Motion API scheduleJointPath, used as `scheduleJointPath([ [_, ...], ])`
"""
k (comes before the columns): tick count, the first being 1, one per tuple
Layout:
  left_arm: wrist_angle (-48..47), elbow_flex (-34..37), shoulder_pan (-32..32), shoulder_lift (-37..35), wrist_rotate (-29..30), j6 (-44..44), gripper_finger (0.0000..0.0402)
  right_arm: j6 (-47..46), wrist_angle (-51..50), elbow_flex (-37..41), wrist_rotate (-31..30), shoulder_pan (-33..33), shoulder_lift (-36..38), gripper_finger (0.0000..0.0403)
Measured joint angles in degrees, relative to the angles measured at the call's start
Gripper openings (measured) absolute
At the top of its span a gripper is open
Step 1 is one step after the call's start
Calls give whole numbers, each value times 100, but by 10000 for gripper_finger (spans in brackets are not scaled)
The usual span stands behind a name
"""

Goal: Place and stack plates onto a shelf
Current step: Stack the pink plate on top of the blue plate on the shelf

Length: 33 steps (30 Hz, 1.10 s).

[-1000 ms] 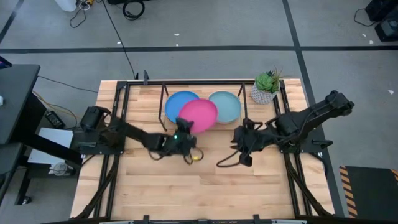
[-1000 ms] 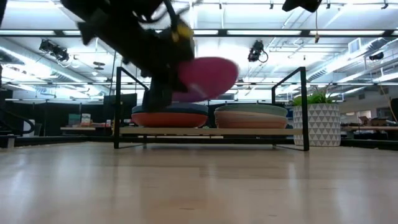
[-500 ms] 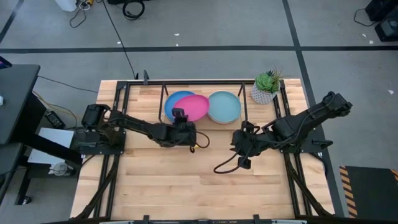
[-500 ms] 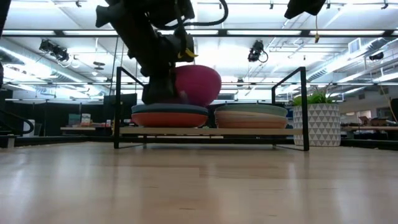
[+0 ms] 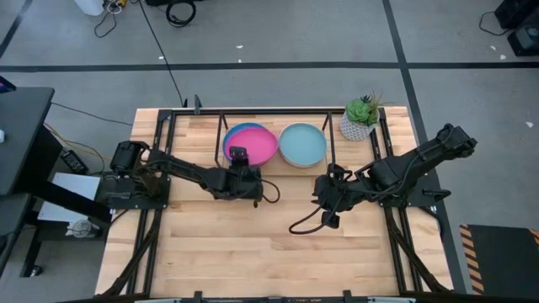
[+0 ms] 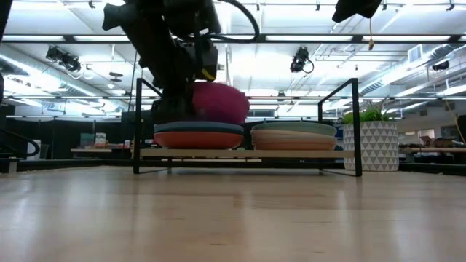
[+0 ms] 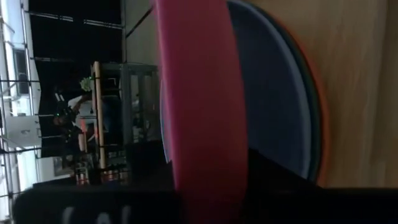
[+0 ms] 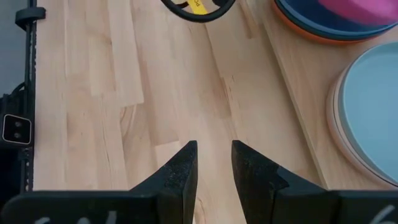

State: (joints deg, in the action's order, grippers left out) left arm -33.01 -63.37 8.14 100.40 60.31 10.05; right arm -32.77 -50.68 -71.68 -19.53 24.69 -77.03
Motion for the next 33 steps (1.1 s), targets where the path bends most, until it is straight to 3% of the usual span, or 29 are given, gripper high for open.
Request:
scheduleJointPath([
  [4,-85,0,2,0,-38,-165,129,2,0,0,0,4,0,105],
  [10,-133,-124,39,-169,-1353,-495,183,90,2,0,-7,7,0,105],
  [13,-146,-147,-2,-358,-1875,-497,186,140,11,0,-66,7,0,105],
  [21,-43,-157,-207,-710,-2399,-491,172,107,46,0,-52,11,0,105],
  [27,30,-155,-432,-761,-3923,-536,172,141,74,4,-48,11,0,105],
  [33,134,-152,-461,-847,-4045,-599,172,146,85,4,-39,11,0,105],
])
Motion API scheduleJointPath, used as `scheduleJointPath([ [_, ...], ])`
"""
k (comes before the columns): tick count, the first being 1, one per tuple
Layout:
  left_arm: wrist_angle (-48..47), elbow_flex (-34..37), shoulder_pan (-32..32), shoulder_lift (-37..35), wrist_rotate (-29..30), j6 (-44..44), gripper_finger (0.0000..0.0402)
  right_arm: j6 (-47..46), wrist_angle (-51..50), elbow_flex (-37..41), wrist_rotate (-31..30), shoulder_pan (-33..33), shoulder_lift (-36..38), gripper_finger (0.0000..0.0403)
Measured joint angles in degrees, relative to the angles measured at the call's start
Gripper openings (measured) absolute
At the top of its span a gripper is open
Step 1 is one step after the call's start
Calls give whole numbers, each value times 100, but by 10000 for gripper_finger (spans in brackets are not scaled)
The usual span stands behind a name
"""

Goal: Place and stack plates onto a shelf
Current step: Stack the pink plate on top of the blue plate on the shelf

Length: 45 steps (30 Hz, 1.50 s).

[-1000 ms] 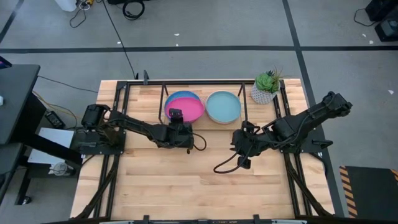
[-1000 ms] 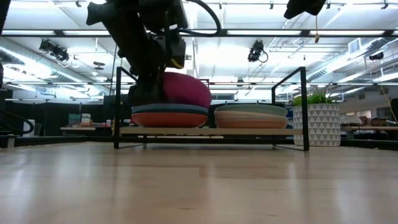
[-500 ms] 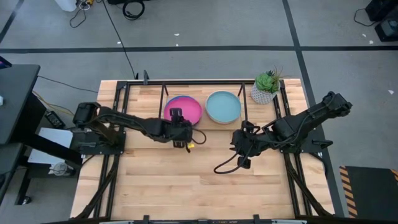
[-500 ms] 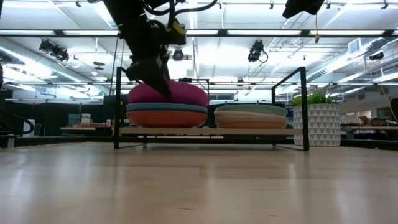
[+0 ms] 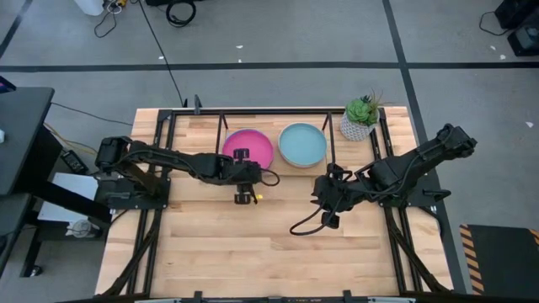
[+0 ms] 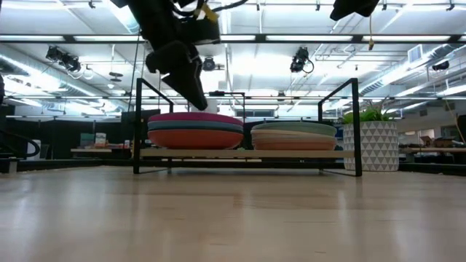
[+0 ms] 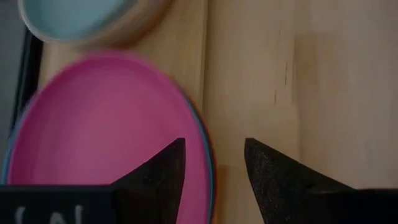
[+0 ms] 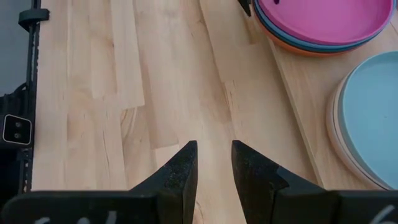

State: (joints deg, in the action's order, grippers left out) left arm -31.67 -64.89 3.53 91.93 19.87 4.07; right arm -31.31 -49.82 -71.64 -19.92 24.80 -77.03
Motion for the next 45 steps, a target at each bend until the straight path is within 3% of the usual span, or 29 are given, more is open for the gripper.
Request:
scheduleJointPath([
  [12,309,82,-79,301,580,-33,172,42,118,121,0,0,2,105],
  [20,577,77,108,-220,603,-22,171,0,99,275,31,0,2,105],
  [23,612,77,130,-265,916,-39,171,-2,145,278,37,0,2,105],
  [35,442,90,254,629,1964,25,171,-67,261,278,52,223,2,105],
  [41,537,80,461,-46,2161,244,171,-62,259,278,51,229,2,105],
  [45,500,77,670,-661,1819,184,171,-61,259,278,49,225,2,105],
])
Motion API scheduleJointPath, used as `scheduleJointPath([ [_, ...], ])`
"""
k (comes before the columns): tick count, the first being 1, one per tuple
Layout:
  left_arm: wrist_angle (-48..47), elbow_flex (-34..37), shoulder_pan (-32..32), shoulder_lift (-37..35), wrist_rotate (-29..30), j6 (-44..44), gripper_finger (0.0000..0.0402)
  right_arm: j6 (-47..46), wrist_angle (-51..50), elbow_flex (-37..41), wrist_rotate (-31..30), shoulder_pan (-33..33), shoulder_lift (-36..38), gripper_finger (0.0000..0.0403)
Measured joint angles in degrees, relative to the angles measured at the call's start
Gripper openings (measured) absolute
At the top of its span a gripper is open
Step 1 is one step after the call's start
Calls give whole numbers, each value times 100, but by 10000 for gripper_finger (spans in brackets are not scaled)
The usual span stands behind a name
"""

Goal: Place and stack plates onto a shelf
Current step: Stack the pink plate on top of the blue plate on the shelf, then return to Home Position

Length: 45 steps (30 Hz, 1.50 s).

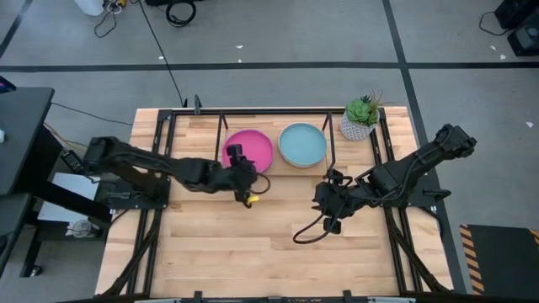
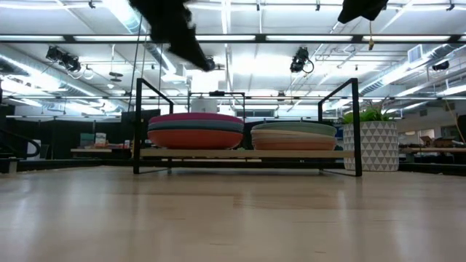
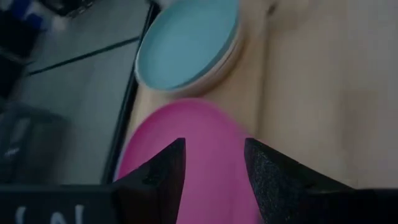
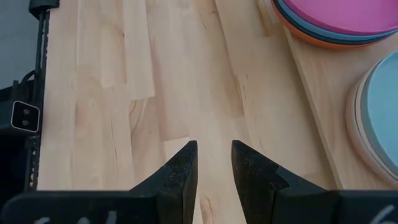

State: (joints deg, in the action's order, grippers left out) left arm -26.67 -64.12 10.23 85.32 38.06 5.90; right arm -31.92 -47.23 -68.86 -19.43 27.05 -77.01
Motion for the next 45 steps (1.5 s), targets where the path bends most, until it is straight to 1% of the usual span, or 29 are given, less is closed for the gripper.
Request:
scheduleJointPath([
  [2,14,-2,153,-266,-307,-169,171,0,0,2,-62,64,0,105],
  [4,-21,53,355,-532,-531,-369,171,6,24,61,-262,212,7,105],
  [5,125,156,456,-669,-601,-408,171,-8,15,105,-420,293,20,105],
  [8,808,791,746,-1097,-885,-542,171,-70,202,292,-766,488,159,105],
  [10,1222,1277,929,-1394,-1043,-646,171,-63,482,496,-810,587,355,105],
  [14,1721,1973,1237,-2080,-1050,-829,171,81,924,976,-934,729,856,105],
  [19,2009,2417,1450,-2954,-937,-858,171,473,1508,1747,-1042,629,1825,105],
  [23,2272,2758,1479,-3607,-876,-826,171,1055,2397,2410,-727,402,2625,105],
  [27,2841,3374,1470,-4118,-867,-785,171,1515,3202,3020,-325,55,3174,105],
  [30,3197,3867,1481,-4476,-874,-781,171,1715,3366,3375,29,-216,3455,105],
  [32,3276,4106,1479,-4800,-877,-786,171,1843,3437,3556,205,-372,3653,105],
  [36,3272,4498,1478,-5431,-898,-787,171,2124,3709,3955,348,-588,4179,105],
  [41,3344,4893,1478,-6167,-1187,-817,167,2508,4614,4636,553,-694,4863,105],
  [45,3319,5208,1476,-6629,-1247,-827,152,2553,5120,5191,595,-754,5248,105],
])
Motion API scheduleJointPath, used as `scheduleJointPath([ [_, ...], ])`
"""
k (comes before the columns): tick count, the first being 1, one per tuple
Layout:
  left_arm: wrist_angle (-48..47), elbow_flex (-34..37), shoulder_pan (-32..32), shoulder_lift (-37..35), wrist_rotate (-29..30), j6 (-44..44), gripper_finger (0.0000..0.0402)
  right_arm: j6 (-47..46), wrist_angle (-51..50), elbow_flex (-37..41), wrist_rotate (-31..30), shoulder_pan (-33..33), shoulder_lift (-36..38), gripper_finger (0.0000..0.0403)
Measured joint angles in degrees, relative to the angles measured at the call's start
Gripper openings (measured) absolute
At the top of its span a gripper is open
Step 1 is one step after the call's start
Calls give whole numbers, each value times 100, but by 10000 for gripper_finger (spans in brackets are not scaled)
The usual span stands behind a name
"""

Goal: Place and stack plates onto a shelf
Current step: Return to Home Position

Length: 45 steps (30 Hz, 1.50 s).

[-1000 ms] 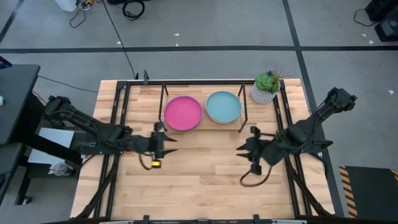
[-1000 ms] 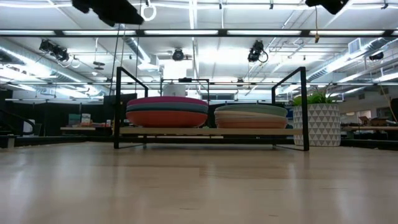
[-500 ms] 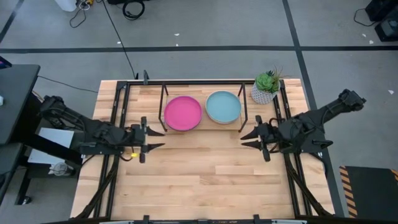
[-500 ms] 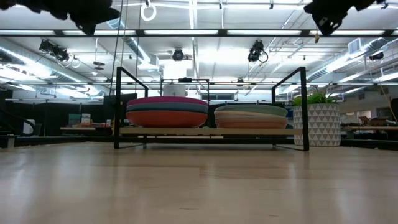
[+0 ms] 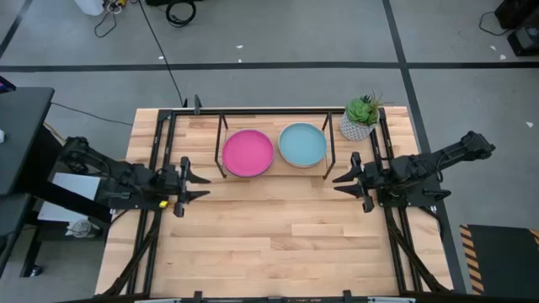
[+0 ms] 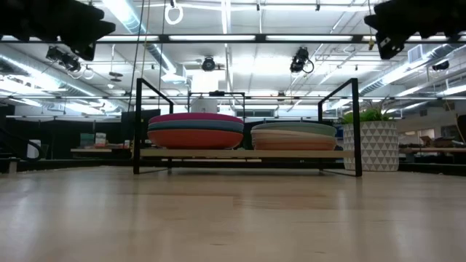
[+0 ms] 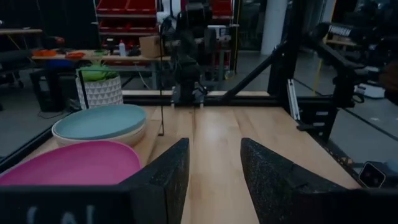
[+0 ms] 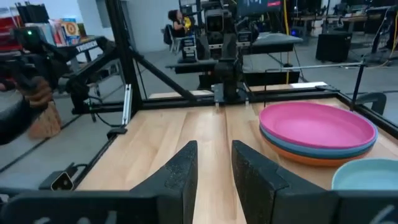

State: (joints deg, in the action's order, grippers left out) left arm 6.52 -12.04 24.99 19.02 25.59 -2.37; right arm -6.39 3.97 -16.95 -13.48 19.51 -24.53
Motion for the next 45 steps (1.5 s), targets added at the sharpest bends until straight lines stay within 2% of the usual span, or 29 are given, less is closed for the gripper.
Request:
scheduleJointPath([
  [8,74,409,-7,-756,6,126,123,233,179,621,4,-21,663,105],
  [18,-47,714,-7,-1574,-83,347,121,467,244,1206,51,-219,1799,105],
  [22,-48,898,-83,-1868,-90,455,121,485,113,1329,471,-567,2114,97],
  [26,-39,1013,-327,-1875,-92,448,121,405,-68,1333,894,-1078,2267,79],
  [32,166,1155,-968,-1877,-750,426,121,279,-79,1333,1778,-2031,2299,49],
  [38,-193,1156,-1559,-1878,-893,206,121,142,-215,1348,2625,-2830,2299,29],
  [45,-292,1155,-1578,-1878,-1192,24,120,5,-1,1659,2798,-3270,2401,19],
])
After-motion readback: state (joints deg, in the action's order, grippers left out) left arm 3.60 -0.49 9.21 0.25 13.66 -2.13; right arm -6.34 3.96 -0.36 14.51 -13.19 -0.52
